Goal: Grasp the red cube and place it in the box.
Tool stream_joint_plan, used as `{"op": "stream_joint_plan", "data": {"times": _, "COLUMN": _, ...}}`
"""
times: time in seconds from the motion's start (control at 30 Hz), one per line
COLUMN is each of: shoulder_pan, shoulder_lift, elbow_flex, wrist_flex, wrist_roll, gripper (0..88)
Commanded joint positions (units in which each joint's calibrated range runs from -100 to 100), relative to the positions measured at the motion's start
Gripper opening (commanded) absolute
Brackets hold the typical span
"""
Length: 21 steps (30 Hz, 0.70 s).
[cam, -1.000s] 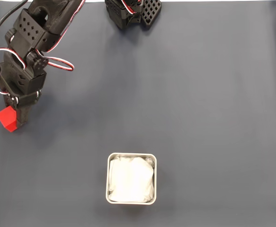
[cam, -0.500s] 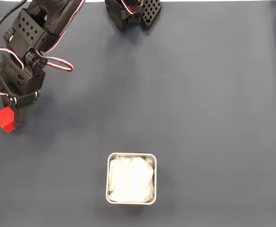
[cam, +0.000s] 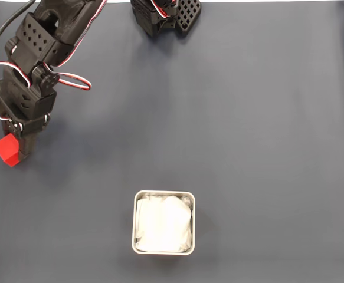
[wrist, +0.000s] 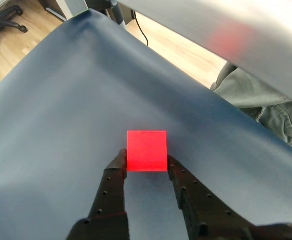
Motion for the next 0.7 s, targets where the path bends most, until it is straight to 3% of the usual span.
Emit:
{"op": "stream_joint_plan", "data": {"times": 0.0, "shoulder_pan": -1.5, "shoulder_lift": -6.7, "elbow_flex": -3.3, "wrist_flex": 1.1, "wrist_roll": 0.9, "gripper": 6.1}}
{"op": "stream_joint_plan", "data": {"times": 0.67, "shoulder_pan": -9.9, "shoulder_lift": -21.3, "elbow_flex": -3.5, "wrist_flex": 9.9, "wrist_roll": 3.2, "gripper": 6.5}}
